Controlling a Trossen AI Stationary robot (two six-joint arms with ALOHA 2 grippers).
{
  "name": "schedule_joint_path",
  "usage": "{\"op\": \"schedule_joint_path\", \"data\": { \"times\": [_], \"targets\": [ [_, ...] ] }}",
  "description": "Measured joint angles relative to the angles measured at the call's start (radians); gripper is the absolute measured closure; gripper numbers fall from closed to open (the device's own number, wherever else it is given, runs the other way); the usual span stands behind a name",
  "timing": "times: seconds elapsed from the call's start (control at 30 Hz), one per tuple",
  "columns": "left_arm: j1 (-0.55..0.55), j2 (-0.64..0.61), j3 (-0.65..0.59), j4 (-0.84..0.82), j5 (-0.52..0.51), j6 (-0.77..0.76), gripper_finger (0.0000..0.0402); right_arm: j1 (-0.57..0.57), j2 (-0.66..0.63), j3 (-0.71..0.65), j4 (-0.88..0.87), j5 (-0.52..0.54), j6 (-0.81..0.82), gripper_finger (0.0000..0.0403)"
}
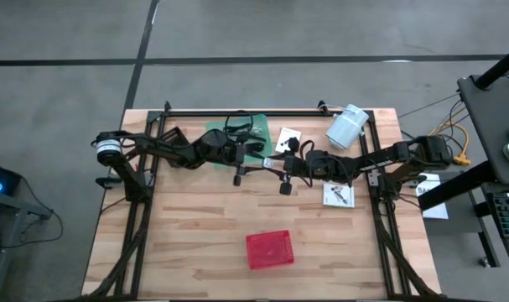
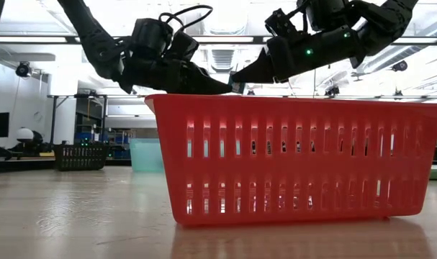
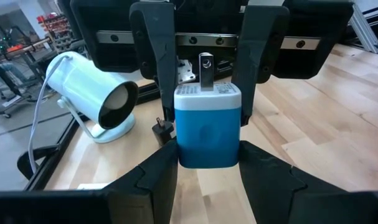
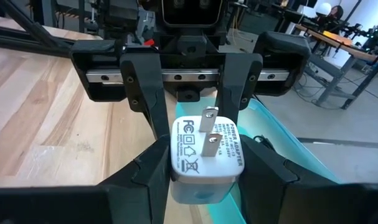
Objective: Pick and place items into bin
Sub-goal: Put the blue charger adapter into the black bin
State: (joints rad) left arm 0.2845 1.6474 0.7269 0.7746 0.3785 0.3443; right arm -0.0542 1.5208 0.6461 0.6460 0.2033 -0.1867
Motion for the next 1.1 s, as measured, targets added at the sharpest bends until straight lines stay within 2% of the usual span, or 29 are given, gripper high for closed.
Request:
{"op": "schedule_joint_path", "data": {
  "times": [0.5,0.83,1.1],
  "targets": [
    [-0.003,0.000,0.000,-0.001,0.008,0.002,0.0251,0.000,0.000,0.003,-0.002,-0.005,-0.004,0.0259],
    [-0.005,0.000,-0.001,-0.001,0.014,0.002,0.0170,-0.001,0.002,0.005,-0.002,-0.025,-0.005,0.0259],
    [-0.005,0.003,0.000,-0.004,0.014,0.001,0.0157,-0.001,0.002,0.020,-0.002,-0.028,-0.009,0.0259]
  ]
}}
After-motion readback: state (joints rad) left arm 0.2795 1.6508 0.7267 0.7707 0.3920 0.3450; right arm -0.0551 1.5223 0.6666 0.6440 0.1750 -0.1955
